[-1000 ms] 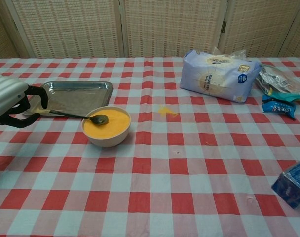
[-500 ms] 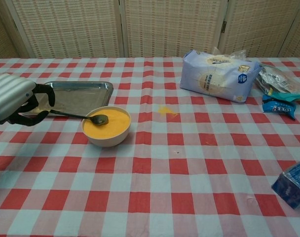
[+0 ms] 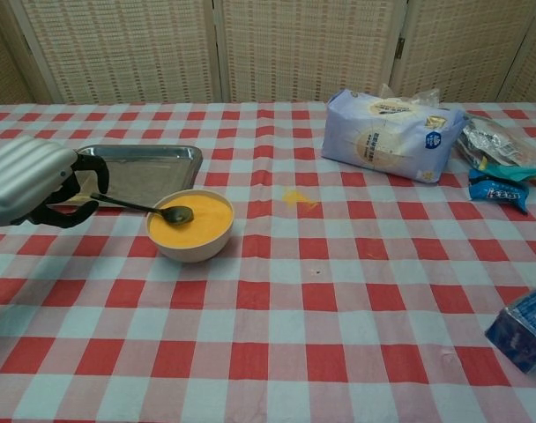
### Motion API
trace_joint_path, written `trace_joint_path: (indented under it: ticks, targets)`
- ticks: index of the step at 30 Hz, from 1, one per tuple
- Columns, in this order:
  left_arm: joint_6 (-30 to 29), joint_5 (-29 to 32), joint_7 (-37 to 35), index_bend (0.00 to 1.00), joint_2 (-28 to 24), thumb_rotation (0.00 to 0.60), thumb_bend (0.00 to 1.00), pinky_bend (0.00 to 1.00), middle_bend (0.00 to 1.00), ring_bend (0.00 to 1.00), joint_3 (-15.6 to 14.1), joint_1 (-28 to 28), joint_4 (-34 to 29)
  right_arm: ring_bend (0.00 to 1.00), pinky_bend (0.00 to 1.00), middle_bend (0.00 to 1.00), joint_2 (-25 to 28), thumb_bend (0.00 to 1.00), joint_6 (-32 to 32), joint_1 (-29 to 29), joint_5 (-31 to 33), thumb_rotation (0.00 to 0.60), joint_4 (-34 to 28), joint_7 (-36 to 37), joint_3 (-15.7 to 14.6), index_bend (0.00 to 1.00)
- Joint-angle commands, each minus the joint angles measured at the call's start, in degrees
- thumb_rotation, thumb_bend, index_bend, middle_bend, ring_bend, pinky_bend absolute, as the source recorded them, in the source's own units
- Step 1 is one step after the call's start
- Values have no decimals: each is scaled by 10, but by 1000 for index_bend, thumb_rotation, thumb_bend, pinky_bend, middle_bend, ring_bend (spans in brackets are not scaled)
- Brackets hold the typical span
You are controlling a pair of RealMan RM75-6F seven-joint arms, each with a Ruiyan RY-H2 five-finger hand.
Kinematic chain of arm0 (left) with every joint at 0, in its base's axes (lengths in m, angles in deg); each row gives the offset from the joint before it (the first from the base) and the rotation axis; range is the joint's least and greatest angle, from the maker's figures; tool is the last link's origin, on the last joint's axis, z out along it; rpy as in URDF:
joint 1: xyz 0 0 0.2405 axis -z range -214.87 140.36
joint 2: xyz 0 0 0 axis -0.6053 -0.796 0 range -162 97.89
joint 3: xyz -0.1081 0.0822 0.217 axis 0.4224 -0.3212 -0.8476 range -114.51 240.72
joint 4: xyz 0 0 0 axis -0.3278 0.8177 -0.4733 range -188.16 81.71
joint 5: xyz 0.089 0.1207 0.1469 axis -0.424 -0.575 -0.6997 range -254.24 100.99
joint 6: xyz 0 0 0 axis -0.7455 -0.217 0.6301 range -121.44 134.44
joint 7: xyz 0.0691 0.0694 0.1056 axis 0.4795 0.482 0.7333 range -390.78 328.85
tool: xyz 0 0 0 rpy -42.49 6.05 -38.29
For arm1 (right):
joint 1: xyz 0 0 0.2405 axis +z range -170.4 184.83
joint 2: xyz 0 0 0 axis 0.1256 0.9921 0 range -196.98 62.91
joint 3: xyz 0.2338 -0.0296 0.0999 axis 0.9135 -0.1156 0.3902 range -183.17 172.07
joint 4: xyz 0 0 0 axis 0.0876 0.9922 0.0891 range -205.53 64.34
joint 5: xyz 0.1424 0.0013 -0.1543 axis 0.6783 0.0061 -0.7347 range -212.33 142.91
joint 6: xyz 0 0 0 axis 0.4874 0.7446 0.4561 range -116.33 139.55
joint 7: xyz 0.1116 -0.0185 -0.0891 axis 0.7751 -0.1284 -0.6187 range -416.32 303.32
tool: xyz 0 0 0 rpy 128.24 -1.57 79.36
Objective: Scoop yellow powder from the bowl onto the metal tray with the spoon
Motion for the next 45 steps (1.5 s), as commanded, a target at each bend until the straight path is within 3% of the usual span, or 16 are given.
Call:
trace_joint_path:
  ticks: [1, 15, 21, 27, 45]
  targets:
    - [-1, 0, -3, 503, 3, 600, 414, 1000, 1000, 1000, 1, 0, 4, 0, 0, 0, 0, 184, 0, 0, 0, 600, -1, 0, 0, 0]
    - [-4, -2, -14, 534, 11, 600, 415, 1000, 1000, 1000, 0, -1, 24, 0, 0, 0, 0, 185, -3, 1, 4, 600, -2, -5, 0, 0]
    - [-7, -2, -18, 447, 11, 600, 414, 1000, 1000, 1000, 0, -3, 27, 0, 0, 0, 0, 184, -3, 0, 5, 600, -2, -6, 0, 0]
    - [-18, -7, -22, 425, 12, 600, 412, 1000, 1000, 1000, -2, -6, 29, 0, 0, 0, 0, 185, -3, 1, 5, 600, -3, -6, 0, 0]
    - [-37, -15, -51, 511, 36, 600, 413, 1000, 1000, 1000, -3, -9, 66, 0, 0, 0, 0, 185, -5, 0, 7, 600, -2, -9, 0, 0]
